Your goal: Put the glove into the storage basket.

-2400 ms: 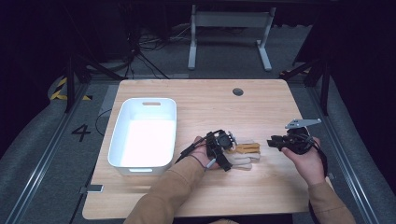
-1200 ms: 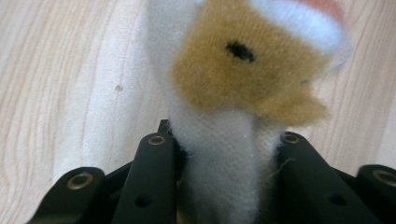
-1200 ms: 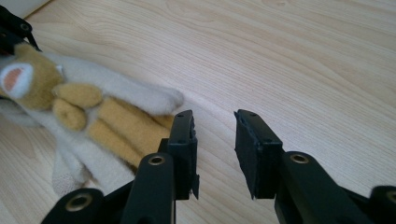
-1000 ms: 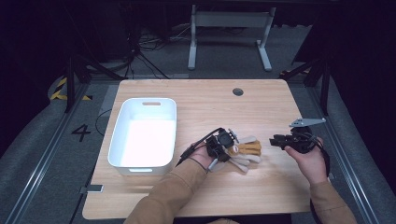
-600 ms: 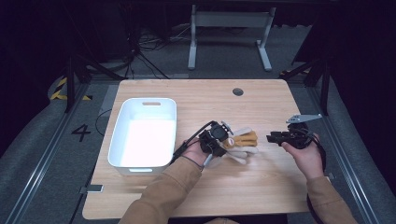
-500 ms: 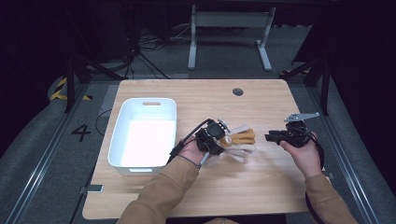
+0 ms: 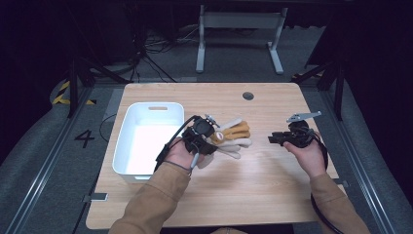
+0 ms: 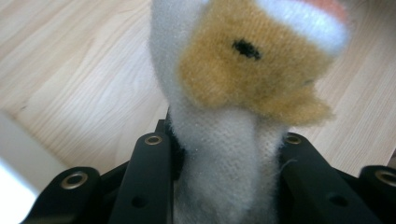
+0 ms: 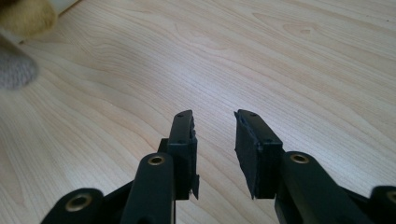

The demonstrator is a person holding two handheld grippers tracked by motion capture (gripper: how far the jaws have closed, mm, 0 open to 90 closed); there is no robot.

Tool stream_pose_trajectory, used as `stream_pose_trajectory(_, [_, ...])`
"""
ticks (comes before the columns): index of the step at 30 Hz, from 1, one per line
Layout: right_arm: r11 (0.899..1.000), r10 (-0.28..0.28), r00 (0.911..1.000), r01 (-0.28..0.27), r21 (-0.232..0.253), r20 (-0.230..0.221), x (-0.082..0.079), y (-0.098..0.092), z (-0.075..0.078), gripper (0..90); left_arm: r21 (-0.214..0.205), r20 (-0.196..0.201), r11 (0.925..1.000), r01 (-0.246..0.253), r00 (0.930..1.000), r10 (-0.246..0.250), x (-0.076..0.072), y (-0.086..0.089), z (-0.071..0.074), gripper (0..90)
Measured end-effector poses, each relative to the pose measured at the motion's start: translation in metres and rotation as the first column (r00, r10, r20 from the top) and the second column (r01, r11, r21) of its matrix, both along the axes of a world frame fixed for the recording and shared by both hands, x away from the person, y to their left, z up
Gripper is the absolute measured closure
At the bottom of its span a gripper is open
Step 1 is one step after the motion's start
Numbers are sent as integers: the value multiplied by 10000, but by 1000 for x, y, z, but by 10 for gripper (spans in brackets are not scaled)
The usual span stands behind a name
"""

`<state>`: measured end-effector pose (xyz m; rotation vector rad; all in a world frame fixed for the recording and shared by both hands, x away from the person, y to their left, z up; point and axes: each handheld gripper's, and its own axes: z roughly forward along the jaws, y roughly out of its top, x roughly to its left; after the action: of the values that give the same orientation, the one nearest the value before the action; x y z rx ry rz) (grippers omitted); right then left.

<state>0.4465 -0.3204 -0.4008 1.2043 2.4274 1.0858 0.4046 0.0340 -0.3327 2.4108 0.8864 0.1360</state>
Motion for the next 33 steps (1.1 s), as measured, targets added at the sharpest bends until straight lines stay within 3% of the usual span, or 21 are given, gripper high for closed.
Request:
stream_pose_trajectory(8, [10000,-47,9999,47,-29,-109,4,1,-3,674,65,217,9982,-595,9980,594,-5,23,13,699])
stream_pose_trajectory(16, [9999,-121,9998,120,-39,-187,2,-4,-6,673,-127,88,9880,-1540,9880,1542,-8,47,21,694])
stream_pose_trajectory(19, [9998,-180,9996,179,-60,-209,2,-5,-7,671,-173,103,9818,-1891,9819,1893,-8,58,24,693])
stream_pose_trajectory(20, [9997,-226,9995,225,-62,-227,2,-6,-8,670,-240,102,9758,-2171,9760,2174,-7,66,26,692])
stream_pose_trajectory(21, [9997,-226,9995,225,-62,-227,2,-6,-8,670,-240,102,9758,-2171,9760,2174,-7,66,26,692])
stream_pose_trajectory(28, [9994,-331,9989,326,-147,-319,2,-10,-11,668,-358,-34,9551,-2941,9557,2942,-4,89,27,685])
stream_pose_trajectory(29, [9994,-331,9989,326,-147,-319,2,-10,-11,668,-358,-34,9551,-2941,9557,2942,-4,89,27,685])
stream_pose_trajectory(31, [9992,-364,9987,359,-173,-346,1,-10,-12,668,-305,-90,9491,-3134,9496,3133,-3,94,26,685])
stream_pose_trajectory(32, [9992,-373,9988,368,-152,-320,1,-11,-11,667,-361,-173,9396,-3403,9403,3399,-1,100,24,685])
stream_pose_trajectory(33, [9992,-373,9988,368,-152,-320,1,-11,-11,667,-361,-173,9396,-3403,9403,3399,-1,100,24,685])
